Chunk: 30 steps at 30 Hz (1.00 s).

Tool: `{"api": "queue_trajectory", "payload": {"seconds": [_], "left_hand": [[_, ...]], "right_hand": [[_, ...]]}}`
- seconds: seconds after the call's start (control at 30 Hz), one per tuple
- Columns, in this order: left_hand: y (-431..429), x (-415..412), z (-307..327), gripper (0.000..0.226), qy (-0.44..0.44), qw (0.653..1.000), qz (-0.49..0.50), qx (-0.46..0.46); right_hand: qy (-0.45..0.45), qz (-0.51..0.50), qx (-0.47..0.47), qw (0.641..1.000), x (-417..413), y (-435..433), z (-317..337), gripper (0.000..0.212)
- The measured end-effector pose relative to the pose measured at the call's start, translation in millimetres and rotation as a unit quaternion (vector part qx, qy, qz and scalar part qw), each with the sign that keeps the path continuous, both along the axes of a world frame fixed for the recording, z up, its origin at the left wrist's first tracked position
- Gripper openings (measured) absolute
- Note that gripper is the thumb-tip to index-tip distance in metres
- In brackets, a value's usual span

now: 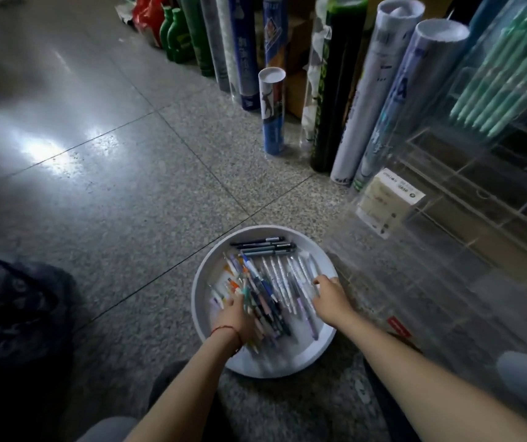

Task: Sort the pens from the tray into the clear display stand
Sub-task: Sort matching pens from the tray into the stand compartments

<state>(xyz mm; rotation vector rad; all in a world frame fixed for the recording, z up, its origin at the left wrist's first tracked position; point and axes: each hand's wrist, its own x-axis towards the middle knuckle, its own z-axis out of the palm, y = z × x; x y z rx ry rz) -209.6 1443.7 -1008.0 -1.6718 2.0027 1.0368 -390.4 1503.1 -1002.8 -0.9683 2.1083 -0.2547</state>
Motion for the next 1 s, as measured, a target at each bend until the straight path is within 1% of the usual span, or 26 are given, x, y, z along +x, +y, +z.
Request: {"api": "queue_trajectory", "payload": {"seconds": [0.1,0.13,0.2,0.3,0.4,0.47,0.6,0.67,0.73,0.8,0.87,0.93,1.0], "left_hand": [[2.4,-5.8,5.3,0.049,0.030,0.992,0.018,-0.122],[-0.9,-10.5,1.8,0.048,0.042,0.988,0.028,-0.143],[2.0,-24.4,8.4,0.045,0.082,0.982,0.041,-0.162],[5.2,-46.1,9.1,0.046,0.152,0.976,0.054,-0.146],[3.9,-60.7,2.2,0.046,0.185,0.974,0.059,-0.117],[6.7,-64.9,-2.5,0.045,0.193,0.974,0.052,-0.104],[12.2,-63.5,-9.4,0.041,0.188,0.977,0.068,-0.078],[11.0,-61.1,-10.9,0.041,0.180,0.979,0.059,-0.078],[8.1,-60.2,-12.1,0.044,0.149,0.985,-0.003,-0.083],[6.2,-60.0,-13.2,0.047,0.078,0.988,-0.101,-0.093],[6.4,-60.4,-14.6,0.049,0.003,0.980,-0.168,-0.107],[8.2,-60.8,-15.6,0.049,-0.043,0.970,-0.201,-0.129],[9.8,-61.2,-15.1,0.045,-0.066,0.967,-0.204,-0.140]], "right_hand": [[0.015,-0.019,0.012,1.000,2.4,-4.0,-10.2,0.036],[0.022,-0.018,0.024,0.999,4.0,-11.3,-22.4,0.034],[0.065,-0.018,0.041,0.997,6.2,-14.4,-27.6,0.033],[0.124,0.008,0.068,0.990,11.1,-20.5,-30.5,0.049],[0.147,0.019,0.083,0.985,13.3,-32.6,-34.9,0.062],[0.150,0.034,0.097,0.983,13.3,-37.0,-37.2,0.064],[0.139,0.050,0.107,0.983,9.2,-36.7,-37.6,0.061],[0.127,0.029,0.084,0.988,6.4,-35.0,-39.0,0.057],[0.115,0.008,0.055,0.992,3.7,-33.2,-40.6,0.053],[0.116,-0.001,0.030,0.993,1.6,-32.5,-40.5,0.051],[0.129,0.008,-0.004,0.992,-0.1,-33.4,-40.4,0.040],[0.133,0.030,-0.013,0.991,0.0,-35.1,-39.8,0.029],[0.134,0.033,-0.013,0.990,0.9,-35.7,-40.0,0.023]]}}
